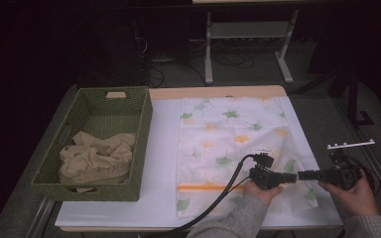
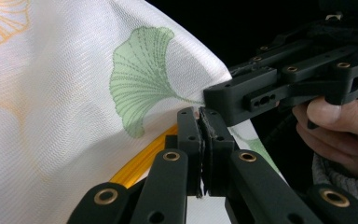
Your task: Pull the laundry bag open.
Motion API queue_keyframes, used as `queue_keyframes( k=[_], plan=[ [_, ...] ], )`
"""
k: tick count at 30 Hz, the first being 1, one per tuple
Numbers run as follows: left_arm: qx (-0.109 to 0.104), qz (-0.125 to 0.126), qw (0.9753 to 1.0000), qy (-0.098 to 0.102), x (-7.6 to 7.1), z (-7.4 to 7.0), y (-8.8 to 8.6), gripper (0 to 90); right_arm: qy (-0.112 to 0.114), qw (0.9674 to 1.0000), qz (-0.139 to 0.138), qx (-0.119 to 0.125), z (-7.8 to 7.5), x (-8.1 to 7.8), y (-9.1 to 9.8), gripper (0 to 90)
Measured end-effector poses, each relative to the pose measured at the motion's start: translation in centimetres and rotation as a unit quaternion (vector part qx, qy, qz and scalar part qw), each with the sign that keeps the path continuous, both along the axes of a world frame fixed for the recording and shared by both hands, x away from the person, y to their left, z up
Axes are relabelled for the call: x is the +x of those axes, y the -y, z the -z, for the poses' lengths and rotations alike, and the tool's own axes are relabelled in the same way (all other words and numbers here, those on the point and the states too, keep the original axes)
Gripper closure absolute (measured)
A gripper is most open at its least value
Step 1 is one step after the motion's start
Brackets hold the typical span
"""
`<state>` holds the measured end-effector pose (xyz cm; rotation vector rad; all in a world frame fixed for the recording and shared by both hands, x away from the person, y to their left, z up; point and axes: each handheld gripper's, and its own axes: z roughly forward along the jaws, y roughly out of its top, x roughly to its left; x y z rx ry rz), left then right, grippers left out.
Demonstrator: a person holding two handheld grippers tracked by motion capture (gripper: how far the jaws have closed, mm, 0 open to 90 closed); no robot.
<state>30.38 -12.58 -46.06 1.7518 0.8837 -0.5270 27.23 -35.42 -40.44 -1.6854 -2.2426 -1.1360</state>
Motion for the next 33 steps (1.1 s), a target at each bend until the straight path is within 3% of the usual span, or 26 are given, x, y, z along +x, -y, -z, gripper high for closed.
queue_keyframes(
  k=[11,22,33],
  plan=[
    [0.03,-0.003,0.9995,0.011,-0.1,-0.2,0.3,89.5,-0.008,0.9998,0.002,-0.021,0.4,0.1,-0.1,83.6],
    [0.061,0.004,0.9978,0.024,-0.5,-0.7,-0.1,89.6,-0.02,0.9995,0.002,-0.025,0.5,0.1,-0.1,84.2],
    [0.082,0.005,0.9963,0.027,-0.6,-1.0,-2.0,89.6,-0.026,0.9971,0.014,-0.07,0.5,0.1,0.0,84.3]
  ],
)
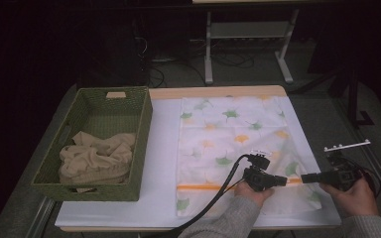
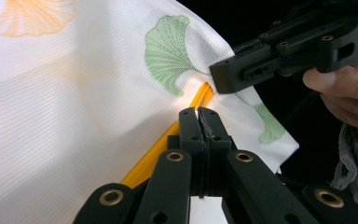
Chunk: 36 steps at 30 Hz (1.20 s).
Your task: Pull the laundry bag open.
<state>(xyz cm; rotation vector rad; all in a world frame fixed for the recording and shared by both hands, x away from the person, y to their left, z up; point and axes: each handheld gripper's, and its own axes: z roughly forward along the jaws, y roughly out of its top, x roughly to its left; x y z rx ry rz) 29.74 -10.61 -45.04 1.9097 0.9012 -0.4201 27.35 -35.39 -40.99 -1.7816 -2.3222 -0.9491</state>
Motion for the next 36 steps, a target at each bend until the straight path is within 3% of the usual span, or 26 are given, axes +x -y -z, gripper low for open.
queue_keyframes(
  k=[25,36],
  plan=[
    [0.02,-0.029,0.9993,0.012,-0.6,-0.9,-6.6,89.6,-0.003,0.999,0.007,-0.043,0.2,0.1,-0.4,84.4],
    [0.023,-0.035,0.999,0.011,-0.8,-1.0,-7.7,89.6,-0.002,0.9989,0.006,-0.045,0.2,0.1,-0.4,84.3]
  ],
)
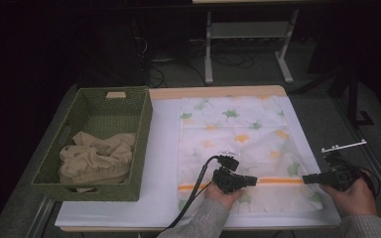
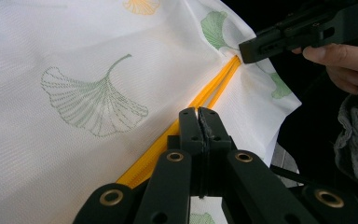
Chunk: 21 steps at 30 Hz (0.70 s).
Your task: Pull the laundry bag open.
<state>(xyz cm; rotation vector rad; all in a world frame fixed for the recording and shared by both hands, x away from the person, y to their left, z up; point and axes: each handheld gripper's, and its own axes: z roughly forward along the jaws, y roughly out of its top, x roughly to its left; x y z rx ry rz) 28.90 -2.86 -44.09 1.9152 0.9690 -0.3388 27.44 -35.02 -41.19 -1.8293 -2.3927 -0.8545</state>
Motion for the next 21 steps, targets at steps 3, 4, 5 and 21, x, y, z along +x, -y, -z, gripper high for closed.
queue_keyframes(
  k=[3,4,5,21],
  plan=[
    [0.001,0.001,1.0,0.001,0.0,0.0,0.0,89.6,0.001,1.0,0.0,-0.001,0.0,0.0,0.0,84.4],
    [0.001,0.001,1.0,0.001,0.0,0.0,0.0,89.6,0.001,1.0,0.0,-0.001,0.0,0.0,0.0,84.4],
    [0.001,0.001,1.0,0.001,0.0,0.0,0.0,89.6,0.001,1.0,0.0,0.002,0.0,0.0,0.1,84.4],
    [0.008,0.003,1.0,0.002,-0.1,0.0,-1.3,89.6,0.004,1.0,0.002,-0.002,0.0,-0.1,0.3,84.6]
  ],
)
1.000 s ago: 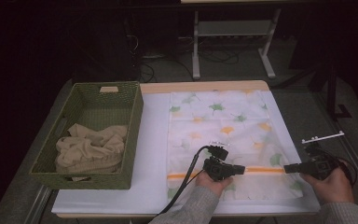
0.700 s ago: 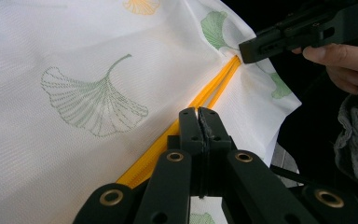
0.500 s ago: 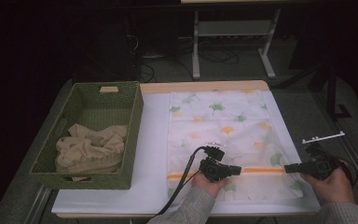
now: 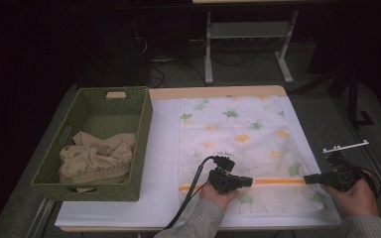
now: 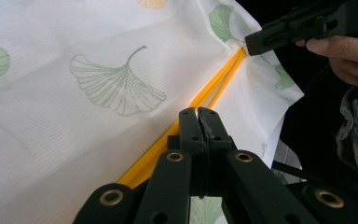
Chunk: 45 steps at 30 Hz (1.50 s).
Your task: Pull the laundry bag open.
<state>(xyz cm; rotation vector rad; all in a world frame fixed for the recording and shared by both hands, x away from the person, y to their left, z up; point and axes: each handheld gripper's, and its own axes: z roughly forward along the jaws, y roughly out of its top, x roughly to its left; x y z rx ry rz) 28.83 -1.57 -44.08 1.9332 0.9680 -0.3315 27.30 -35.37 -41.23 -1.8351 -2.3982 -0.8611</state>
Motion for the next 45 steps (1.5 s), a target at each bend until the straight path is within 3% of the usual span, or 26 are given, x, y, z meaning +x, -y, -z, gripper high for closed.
queue_keyframes(
  k=[45],
  plan=[
    [0.024,-0.019,0.9995,0.001,0.4,-0.5,-3.9,89.7,-0.003,0.9999,0.006,-0.01,0.4,-0.2,0.6,84.6]
  ],
)
